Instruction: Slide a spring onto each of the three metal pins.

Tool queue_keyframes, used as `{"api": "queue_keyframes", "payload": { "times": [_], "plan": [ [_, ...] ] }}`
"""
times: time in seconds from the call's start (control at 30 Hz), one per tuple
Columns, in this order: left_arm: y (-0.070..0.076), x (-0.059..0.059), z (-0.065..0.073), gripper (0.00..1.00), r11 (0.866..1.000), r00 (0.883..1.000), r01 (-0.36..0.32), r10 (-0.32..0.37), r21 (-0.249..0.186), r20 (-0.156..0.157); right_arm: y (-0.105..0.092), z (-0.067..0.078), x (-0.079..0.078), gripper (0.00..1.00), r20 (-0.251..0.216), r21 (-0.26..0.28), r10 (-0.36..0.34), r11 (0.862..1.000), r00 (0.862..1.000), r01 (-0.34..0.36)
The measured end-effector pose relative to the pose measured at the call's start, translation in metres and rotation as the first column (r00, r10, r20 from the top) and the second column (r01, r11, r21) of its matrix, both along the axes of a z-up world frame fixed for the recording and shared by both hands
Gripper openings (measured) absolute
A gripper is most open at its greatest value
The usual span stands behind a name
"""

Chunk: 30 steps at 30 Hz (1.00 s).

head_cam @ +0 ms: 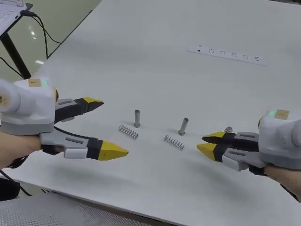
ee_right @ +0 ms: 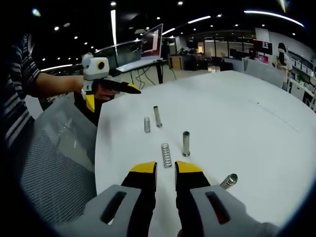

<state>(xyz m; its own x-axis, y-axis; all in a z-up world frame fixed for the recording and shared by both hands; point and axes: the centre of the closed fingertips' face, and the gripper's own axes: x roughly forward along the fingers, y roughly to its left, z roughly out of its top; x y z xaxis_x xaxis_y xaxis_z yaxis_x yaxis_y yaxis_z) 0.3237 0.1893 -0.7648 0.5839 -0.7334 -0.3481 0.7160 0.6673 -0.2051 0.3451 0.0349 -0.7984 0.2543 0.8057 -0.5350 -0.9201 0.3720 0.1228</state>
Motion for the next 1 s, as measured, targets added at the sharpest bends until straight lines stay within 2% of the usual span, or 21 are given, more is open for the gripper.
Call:
{"api": "queue_keyframes", "payload": {
  "times": [0.13,0.5,0.8,1.0],
  "plan": [
    [0.0,0.0,-0.001,0.95,1.0,1.0,0.001,-0.001,0.002,-0.001,0.01,-0.001,0.001,0.12,0.002,0.0,0.018,1.0,1.0,-0.018],
    [0.0,-0.001,-0.002,0.95,1.0,1.0,0.0,0.0,0.0,-0.006,0.03,-0.011,0.005,0.12,0.017,-0.043,0.066,0.997,0.998,-0.065],
    [0.002,-0.001,-0.001,0.95,1.0,1.0,-0.002,0.002,0.002,-0.005,0.038,-0.031,0.008,0.13,0.022,-0.107,0.091,0.99,0.996,-0.088],
    [0.003,-0.002,-0.002,0.95,1.0,1.0,-0.005,0.005,0.002,-0.008,0.038,-0.042,0.01,0.14,0.017,-0.121,0.077,0.99,0.997,-0.074]
  ]
}}
